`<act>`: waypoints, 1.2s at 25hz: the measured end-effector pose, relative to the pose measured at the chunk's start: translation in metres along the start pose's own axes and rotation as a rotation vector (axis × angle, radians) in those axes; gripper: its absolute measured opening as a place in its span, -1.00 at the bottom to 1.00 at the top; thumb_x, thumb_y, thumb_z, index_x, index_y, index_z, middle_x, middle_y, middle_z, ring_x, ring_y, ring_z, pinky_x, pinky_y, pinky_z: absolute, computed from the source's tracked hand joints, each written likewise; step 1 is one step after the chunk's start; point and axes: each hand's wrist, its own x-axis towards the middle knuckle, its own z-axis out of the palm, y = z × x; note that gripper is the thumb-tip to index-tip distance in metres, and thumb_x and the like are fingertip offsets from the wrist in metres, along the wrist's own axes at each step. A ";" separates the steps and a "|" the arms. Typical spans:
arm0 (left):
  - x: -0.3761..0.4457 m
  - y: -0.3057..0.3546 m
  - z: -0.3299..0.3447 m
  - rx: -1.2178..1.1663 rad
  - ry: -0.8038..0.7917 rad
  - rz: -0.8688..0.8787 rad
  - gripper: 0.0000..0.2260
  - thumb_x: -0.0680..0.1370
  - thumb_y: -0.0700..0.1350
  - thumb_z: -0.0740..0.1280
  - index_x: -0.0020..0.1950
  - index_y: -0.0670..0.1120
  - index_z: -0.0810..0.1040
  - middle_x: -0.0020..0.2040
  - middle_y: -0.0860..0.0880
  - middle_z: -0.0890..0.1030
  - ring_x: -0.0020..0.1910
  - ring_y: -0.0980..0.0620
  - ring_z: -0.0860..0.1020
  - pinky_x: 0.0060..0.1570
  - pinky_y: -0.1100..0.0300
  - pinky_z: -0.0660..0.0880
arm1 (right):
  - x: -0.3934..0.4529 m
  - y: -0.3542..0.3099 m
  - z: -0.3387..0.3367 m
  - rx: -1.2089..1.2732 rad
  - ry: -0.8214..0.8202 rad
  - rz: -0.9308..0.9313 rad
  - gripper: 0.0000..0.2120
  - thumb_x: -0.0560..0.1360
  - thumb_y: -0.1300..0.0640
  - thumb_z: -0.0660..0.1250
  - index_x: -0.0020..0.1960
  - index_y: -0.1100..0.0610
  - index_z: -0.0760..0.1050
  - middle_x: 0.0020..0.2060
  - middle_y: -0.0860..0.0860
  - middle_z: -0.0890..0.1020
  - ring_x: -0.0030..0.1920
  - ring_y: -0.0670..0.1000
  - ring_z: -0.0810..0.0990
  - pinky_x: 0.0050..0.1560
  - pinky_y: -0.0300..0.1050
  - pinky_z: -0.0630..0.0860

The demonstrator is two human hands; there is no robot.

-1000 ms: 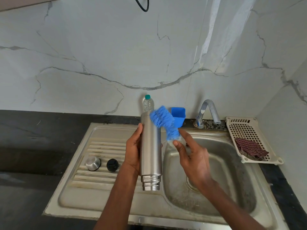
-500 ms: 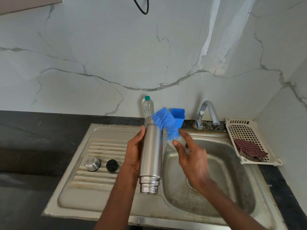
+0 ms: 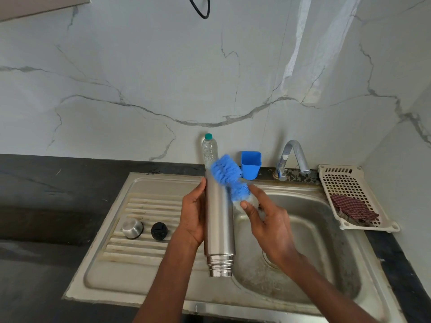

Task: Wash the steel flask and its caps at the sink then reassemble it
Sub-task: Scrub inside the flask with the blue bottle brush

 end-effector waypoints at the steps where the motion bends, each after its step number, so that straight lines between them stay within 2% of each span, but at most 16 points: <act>1: -0.001 -0.001 0.001 0.002 0.011 -0.009 -0.40 0.62 0.23 0.32 0.41 -0.25 0.58 0.06 -0.21 0.68 -0.11 -0.10 0.66 -0.07 0.04 0.64 | 0.001 0.000 0.001 -0.012 -0.010 -0.030 -0.61 0.65 -0.03 0.36 0.45 -0.03 0.48 -0.52 -0.20 0.35 -0.50 -0.15 0.39 -0.39 -0.30 0.32; 4: -0.003 0.002 0.005 -0.047 -0.053 -0.027 -0.30 0.61 0.34 0.31 0.42 -0.26 0.56 0.14 -0.27 0.64 -0.03 -0.17 0.64 0.01 -0.04 0.64 | 0.004 0.001 0.005 -0.001 0.023 0.060 -0.58 0.65 -0.08 0.34 0.48 -0.05 0.46 -0.52 -0.16 0.36 -0.49 -0.12 0.41 -0.38 -0.26 0.34; 7: 0.001 0.003 0.001 -0.006 -0.055 0.036 -0.37 0.60 0.30 0.38 0.44 -0.17 0.58 0.23 -0.28 0.59 -0.01 -0.17 0.62 0.06 -0.06 0.59 | 0.001 0.002 0.006 -0.013 0.000 0.012 -0.59 0.65 -0.05 0.36 0.47 -0.02 0.47 -0.51 -0.13 0.35 -0.49 -0.10 0.39 -0.39 -0.34 0.31; 9: 0.002 0.003 -0.003 0.003 -0.052 0.014 -0.39 0.60 0.28 0.39 0.42 -0.18 0.59 0.22 -0.29 0.59 -0.02 -0.17 0.62 0.07 -0.06 0.58 | 0.000 0.001 0.005 0.020 -0.004 0.059 -0.58 0.64 -0.08 0.35 0.48 -0.05 0.46 -0.51 -0.12 0.33 -0.50 -0.09 0.37 -0.40 -0.30 0.33; 12: 0.000 0.002 -0.005 -0.039 -0.033 0.001 -0.42 0.64 0.22 0.32 0.44 -0.22 0.57 0.17 -0.26 0.65 -0.06 -0.14 0.66 0.01 -0.02 0.62 | 0.001 0.002 0.006 0.011 -0.026 0.033 -0.59 0.64 -0.06 0.35 0.46 -0.01 0.48 -0.51 -0.13 0.37 -0.49 -0.09 0.42 -0.42 -0.39 0.30; 15: -0.001 0.002 -0.002 -0.109 -0.107 -0.049 -0.31 0.62 0.31 0.30 0.47 -0.25 0.53 0.16 -0.27 0.63 -0.06 -0.17 0.65 -0.02 -0.03 0.64 | -0.003 0.000 0.010 0.034 0.000 0.135 -0.58 0.64 -0.07 0.35 0.46 0.02 0.48 -0.51 -0.09 0.39 -0.49 -0.10 0.42 -0.44 -0.36 0.32; 18: 0.003 0.002 -0.005 -0.007 -0.062 0.011 -0.32 0.59 0.34 0.32 0.43 -0.21 0.58 0.13 -0.25 0.65 -0.09 -0.14 0.67 -0.08 0.02 0.65 | -0.011 -0.003 0.010 0.050 -0.038 0.098 -0.58 0.63 -0.06 0.35 0.45 0.02 0.48 -0.53 -0.08 0.37 -0.51 -0.10 0.39 -0.42 -0.41 0.28; 20: 0.004 0.001 -0.009 0.018 -0.021 0.006 -0.30 0.57 0.35 0.34 0.40 -0.23 0.59 0.16 -0.29 0.65 -0.08 -0.13 0.67 -0.06 0.01 0.65 | -0.008 0.001 0.010 0.053 -0.029 0.171 -0.55 0.63 -0.12 0.32 0.47 -0.01 0.47 -0.51 -0.11 0.41 -0.50 -0.11 0.40 -0.41 -0.33 0.36; 23: 0.006 0.002 -0.018 0.016 -0.077 0.009 -0.28 0.55 0.32 0.41 0.43 -0.26 0.56 0.29 -0.33 0.62 0.08 -0.18 0.65 0.16 -0.12 0.61 | 0.004 0.007 0.007 0.081 -0.087 0.288 -0.60 0.63 -0.12 0.33 0.46 -0.12 0.47 -0.46 -0.22 0.48 -0.46 -0.12 0.44 -0.33 -0.08 0.53; 25: 0.004 0.007 -0.022 0.189 -0.156 0.025 -0.26 0.46 0.24 0.54 0.39 -0.31 0.56 0.19 -0.32 0.65 0.05 -0.22 0.65 0.13 -0.14 0.62 | 0.017 0.009 -0.003 0.142 -0.163 0.362 -0.67 0.63 -0.05 0.37 0.39 -0.15 0.51 -0.45 -0.27 0.54 -0.42 -0.18 0.56 -0.35 -0.21 0.52; 27: 0.001 0.011 -0.021 0.449 -0.160 0.086 -0.44 0.41 0.06 0.62 0.27 -0.23 0.62 0.07 -0.27 0.70 -0.03 -0.21 0.67 0.04 -0.07 0.66 | 0.034 0.007 -0.020 0.242 -0.183 0.434 -0.68 0.62 -0.07 0.38 0.36 -0.17 0.51 -0.21 -0.21 0.70 -0.29 -0.25 0.66 -0.31 -0.32 0.51; 28: 0.001 0.011 -0.021 0.551 -0.140 0.124 -0.54 0.42 -0.02 0.63 0.24 -0.15 0.64 0.05 -0.22 0.73 -0.03 -0.19 0.69 0.02 -0.04 0.67 | 0.042 0.006 -0.030 0.222 -0.189 0.415 -0.63 0.59 -0.13 0.39 0.39 -0.19 0.51 -0.13 -0.12 0.74 -0.25 -0.24 0.67 -0.26 -0.29 0.51; 30: 0.004 0.008 -0.023 0.657 -0.114 0.207 -0.56 0.42 -0.13 0.63 0.27 -0.03 0.63 0.08 -0.12 0.74 0.04 -0.15 0.71 0.06 0.00 0.67 | 0.055 0.005 -0.052 0.059 -0.278 0.280 -0.55 0.52 -0.27 0.38 0.39 -0.23 0.53 -0.13 0.01 0.75 -0.19 -0.10 0.69 -0.18 -0.18 0.52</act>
